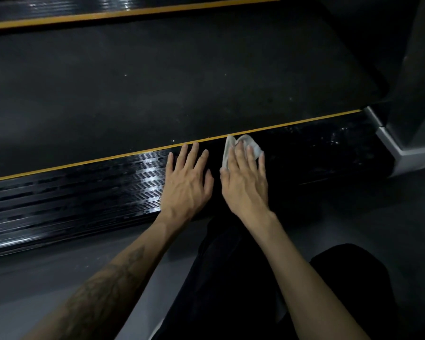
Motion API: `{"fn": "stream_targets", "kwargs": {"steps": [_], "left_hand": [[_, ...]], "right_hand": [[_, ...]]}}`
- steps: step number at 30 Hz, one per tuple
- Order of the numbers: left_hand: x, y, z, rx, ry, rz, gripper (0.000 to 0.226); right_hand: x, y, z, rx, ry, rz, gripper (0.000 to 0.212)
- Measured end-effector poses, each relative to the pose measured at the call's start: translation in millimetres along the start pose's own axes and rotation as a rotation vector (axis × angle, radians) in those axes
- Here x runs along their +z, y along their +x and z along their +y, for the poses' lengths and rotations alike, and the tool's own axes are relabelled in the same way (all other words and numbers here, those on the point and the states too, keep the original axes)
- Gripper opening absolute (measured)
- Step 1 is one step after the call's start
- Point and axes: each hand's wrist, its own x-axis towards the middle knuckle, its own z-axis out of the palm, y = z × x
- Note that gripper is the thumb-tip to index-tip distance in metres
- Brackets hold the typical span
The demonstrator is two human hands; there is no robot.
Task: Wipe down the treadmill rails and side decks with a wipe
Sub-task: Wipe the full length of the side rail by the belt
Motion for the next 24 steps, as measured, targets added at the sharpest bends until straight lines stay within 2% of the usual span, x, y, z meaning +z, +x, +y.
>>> {"fn": "stream_targets", "kwargs": {"steps": [4,6,10,16,21,24], "left_hand": [[0.5,-1.0,0.1,0.005,-0.005,0.005,0.060],[0.2,-0.9,0.6,0.004,-0.005,0.004,0.060],[0.6,-0.6,1.2,0.009,-0.001,0.002,0.059],[0.1,-1.4,2.3,0.040,0.008,0.000,0.059],[-0.1,-0.9,2.9,0.039,0.008,0.002,0.059],[0.9,-0.1,2.3,0.036,0.015,-0.008,0.060]], "right_hand": [[-0.2,14.2,11.8,-0.086,0.015,-0.008,0.069],[-0.3,14.4,17.7,-0.044,0.010,-0.007,0.063],[5.6,-6.5,3.9,0.023,0.041,0.036,0.064],[2.1,6.7,18.1,-0.123,0.032,0.036,0.072],[7.7,-6.8,21.7,-0.024,0.025,0.107,0.068],[12.4,-12.8,11.7,-0.041,0.072,0.105,0.071]]}}
